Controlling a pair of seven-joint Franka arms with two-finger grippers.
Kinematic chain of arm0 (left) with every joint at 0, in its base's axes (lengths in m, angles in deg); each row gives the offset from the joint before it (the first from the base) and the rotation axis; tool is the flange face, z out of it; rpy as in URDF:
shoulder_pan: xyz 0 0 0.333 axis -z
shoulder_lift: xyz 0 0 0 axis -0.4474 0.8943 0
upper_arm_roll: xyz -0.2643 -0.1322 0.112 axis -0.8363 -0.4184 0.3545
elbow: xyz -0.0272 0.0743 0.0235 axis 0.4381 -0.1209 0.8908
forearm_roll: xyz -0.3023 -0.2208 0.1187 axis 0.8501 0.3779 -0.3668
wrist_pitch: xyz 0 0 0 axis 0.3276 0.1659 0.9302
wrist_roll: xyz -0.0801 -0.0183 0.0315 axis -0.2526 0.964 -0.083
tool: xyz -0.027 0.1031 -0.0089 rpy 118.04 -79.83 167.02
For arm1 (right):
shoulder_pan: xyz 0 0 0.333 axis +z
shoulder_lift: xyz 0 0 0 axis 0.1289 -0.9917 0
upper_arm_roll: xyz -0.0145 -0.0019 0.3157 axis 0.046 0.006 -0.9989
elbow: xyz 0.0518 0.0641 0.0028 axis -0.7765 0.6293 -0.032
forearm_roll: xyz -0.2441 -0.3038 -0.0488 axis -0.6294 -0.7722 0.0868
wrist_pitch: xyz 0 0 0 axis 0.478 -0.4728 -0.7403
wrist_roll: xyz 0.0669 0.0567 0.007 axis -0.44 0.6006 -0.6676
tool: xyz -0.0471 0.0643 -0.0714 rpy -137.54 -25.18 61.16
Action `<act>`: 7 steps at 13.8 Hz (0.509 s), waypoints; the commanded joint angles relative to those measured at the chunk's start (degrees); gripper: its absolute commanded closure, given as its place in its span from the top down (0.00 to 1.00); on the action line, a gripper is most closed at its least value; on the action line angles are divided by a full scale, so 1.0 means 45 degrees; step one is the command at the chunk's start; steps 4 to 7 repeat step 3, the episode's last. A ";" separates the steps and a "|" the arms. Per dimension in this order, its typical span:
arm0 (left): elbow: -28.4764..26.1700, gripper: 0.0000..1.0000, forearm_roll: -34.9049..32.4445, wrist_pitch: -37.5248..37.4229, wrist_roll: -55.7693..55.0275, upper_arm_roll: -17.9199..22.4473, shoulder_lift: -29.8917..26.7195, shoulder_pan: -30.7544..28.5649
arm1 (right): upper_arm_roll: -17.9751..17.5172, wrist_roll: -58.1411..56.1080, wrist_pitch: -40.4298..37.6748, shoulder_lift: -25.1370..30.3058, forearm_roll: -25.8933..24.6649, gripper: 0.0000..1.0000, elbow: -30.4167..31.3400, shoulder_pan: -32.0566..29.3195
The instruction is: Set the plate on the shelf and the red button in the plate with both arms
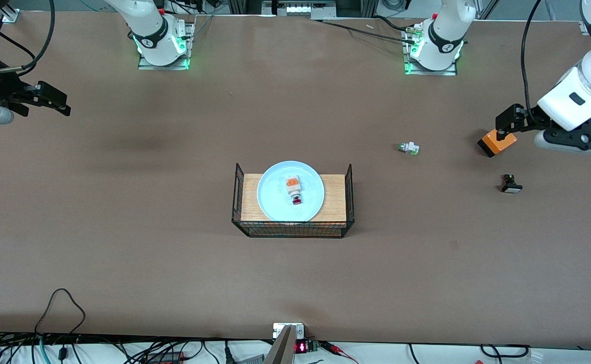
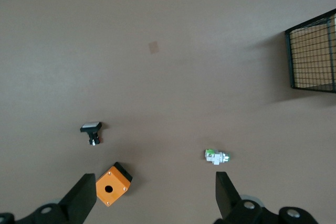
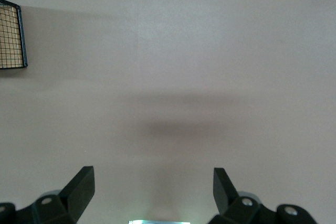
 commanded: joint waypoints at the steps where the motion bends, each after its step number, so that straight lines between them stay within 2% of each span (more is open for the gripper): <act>1: -0.0600 1.00 0.0165 -0.0050 0.0211 0.0466 -0.0529 0.0338 | -0.0025 -0.0136 0.0079 0.0161 -0.0175 1.00 0.0094 0.0003; 7: -0.0464 1.00 0.0146 -0.0189 0.0211 0.0486 -0.0548 0.0318 | -0.0025 -0.0136 0.0079 0.0161 -0.0175 1.00 0.0094 0.0003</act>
